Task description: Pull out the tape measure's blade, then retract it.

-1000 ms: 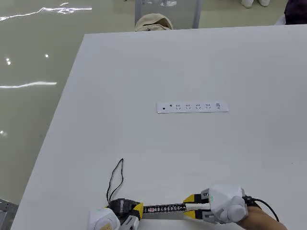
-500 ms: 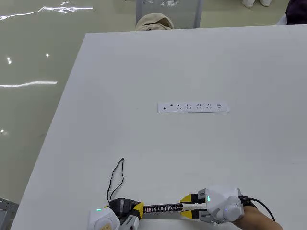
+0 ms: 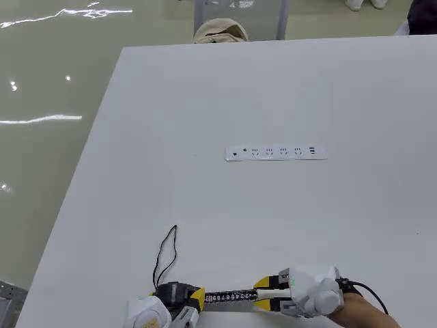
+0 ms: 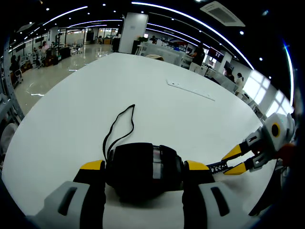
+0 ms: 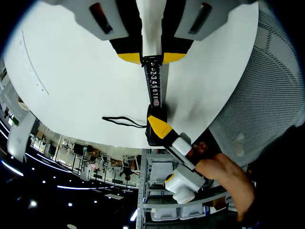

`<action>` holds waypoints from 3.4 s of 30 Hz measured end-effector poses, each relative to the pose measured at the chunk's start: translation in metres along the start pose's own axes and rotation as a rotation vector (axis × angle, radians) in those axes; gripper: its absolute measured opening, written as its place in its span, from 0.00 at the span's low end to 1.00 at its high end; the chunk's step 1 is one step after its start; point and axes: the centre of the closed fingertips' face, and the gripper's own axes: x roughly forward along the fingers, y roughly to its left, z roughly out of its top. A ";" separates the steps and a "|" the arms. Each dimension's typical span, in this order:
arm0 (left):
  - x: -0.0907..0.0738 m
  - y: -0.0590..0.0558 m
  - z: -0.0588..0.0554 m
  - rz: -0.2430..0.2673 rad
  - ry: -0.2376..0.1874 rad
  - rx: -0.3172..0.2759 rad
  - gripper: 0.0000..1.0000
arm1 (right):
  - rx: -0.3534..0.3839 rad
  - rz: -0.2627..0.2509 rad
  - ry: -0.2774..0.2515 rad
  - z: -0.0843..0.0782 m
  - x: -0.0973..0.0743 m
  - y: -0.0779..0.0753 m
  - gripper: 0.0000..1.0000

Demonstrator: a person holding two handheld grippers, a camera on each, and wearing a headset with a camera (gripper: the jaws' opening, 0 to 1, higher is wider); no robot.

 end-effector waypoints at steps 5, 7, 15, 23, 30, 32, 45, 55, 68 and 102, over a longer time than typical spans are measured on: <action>0.002 0.001 -0.001 0.000 0.002 0.001 0.62 | -0.002 -0.001 0.001 0.002 0.001 0.000 0.12; 0.001 0.000 0.000 0.000 0.003 0.004 0.62 | -0.001 -0.001 0.001 0.002 0.001 0.000 0.12; 0.002 0.001 -0.001 0.003 0.004 0.006 0.62 | 0.001 -0.001 0.001 0.002 0.003 0.000 0.12; 0.001 0.000 0.000 -0.001 0.004 0.002 0.62 | 0.002 0.002 -0.005 0.004 0.007 -0.001 0.12; 0.001 0.001 0.000 -0.004 0.004 0.000 0.62 | 0.001 0.007 -0.009 0.008 0.010 -0.001 0.12; 0.001 0.001 0.000 -0.004 0.003 -0.002 0.62 | 0.001 0.008 -0.009 0.007 0.011 -0.001 0.12; 0.001 0.001 0.000 -0.009 0.004 -0.001 0.62 | -0.002 0.014 -0.016 0.010 0.018 0.001 0.12; 0.000 0.001 0.000 -0.009 0.003 -0.005 0.62 | -0.005 0.016 -0.016 0.014 0.022 0.000 0.12; 0.000 0.001 0.001 -0.011 0.002 -0.012 0.62 | -0.011 0.024 -0.020 0.018 0.026 -0.001 0.12; 0.000 0.002 0.001 -0.015 0.002 -0.022 0.62 | -0.003 0.051 -0.024 0.026 0.040 0.000 0.11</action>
